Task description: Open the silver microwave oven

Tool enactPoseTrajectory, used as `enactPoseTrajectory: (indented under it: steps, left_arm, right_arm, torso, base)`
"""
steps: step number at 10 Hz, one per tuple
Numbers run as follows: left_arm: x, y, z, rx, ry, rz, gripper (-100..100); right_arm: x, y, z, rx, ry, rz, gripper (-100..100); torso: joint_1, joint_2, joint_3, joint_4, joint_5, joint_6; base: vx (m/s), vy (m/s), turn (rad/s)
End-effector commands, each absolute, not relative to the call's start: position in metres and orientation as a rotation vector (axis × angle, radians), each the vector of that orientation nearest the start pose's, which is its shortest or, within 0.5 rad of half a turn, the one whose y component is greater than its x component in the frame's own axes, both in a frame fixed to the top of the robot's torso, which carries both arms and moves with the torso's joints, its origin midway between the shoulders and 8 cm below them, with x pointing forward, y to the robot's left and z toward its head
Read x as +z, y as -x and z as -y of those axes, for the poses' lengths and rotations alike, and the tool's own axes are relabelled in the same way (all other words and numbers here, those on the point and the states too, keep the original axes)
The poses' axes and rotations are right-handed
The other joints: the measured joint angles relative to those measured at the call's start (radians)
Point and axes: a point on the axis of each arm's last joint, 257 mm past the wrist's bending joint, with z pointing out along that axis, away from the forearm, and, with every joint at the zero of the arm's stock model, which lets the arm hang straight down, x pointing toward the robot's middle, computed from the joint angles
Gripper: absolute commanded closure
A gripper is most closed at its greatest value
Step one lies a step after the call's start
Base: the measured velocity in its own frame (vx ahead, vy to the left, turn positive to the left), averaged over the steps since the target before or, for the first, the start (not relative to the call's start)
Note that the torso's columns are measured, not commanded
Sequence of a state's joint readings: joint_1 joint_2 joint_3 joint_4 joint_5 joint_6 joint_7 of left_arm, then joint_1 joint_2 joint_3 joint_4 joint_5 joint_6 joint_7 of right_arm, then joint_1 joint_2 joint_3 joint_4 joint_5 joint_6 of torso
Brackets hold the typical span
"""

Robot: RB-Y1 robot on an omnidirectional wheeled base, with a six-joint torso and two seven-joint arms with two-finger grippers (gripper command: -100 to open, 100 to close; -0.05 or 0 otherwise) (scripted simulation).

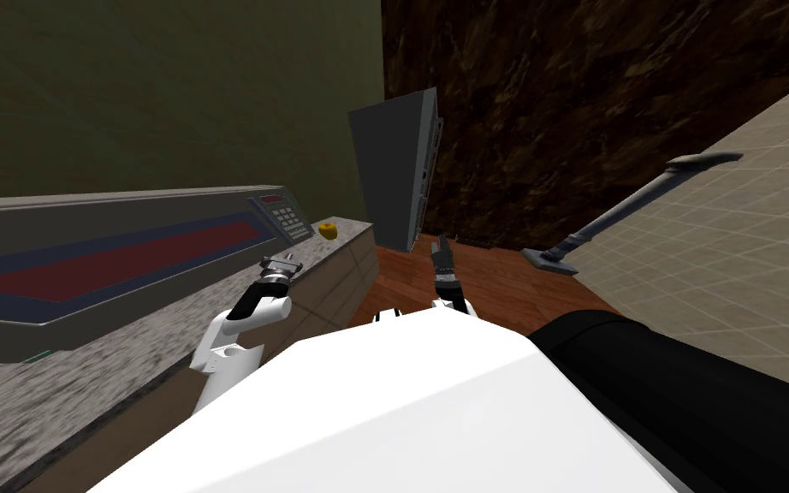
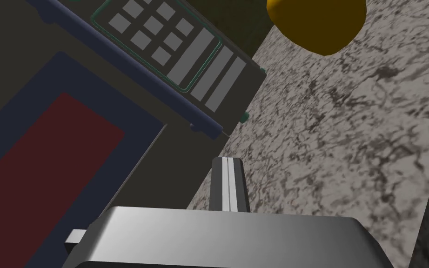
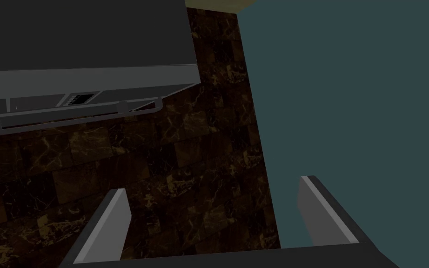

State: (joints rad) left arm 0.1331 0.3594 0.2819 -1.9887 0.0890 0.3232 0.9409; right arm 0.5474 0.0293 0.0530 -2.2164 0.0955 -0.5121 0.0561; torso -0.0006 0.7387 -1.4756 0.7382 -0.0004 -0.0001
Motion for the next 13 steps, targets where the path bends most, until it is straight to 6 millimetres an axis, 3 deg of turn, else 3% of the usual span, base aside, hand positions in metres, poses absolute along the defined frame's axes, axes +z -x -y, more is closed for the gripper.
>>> enactPoseTrajectory:
  steps: [1,2,3,13]
  left_arm:
    - [-0.097,-0.493,-0.409,-1.570,1.633,-0.642,100]
    - [-0.099,-0.493,-0.415,-1.559,1.634,-0.627,100]
    - [-0.093,-0.491,-0.420,-1.555,1.644,-0.615,-100]
    - [-0.064,-0.474,-0.459,-1.498,1.728,-0.511,-100]
  right_arm:
    - [-0.018,-0.353,0.260,1.209,-0.674,-0.728,0]
    - [-0.018,-0.353,0.260,1.209,-0.674,-0.728,0]
    - [-0.018,-0.353,0.260,1.209,-0.675,-0.728,0]
    - [-0.018,-0.353,0.260,1.208,-0.675,-0.729,0]
  torso:
    - [0.001,-0.001,-0.001,0.000,0.000,0.000]
    - [0.000,-0.003,-0.002,-0.001,0.000,0.000]
    - [-0.001,-0.008,-0.005,-0.002,0.000,0.000]
    - [0.001,-0.001,-0.001,0.000,0.000,0.000]
  base:
    - [-0.206,0.044,-0.116]
    - [-0.091,0.016,-0.023]
    - [0.037,0.000,0.060]
    - [0.115,-0.014,0.043]
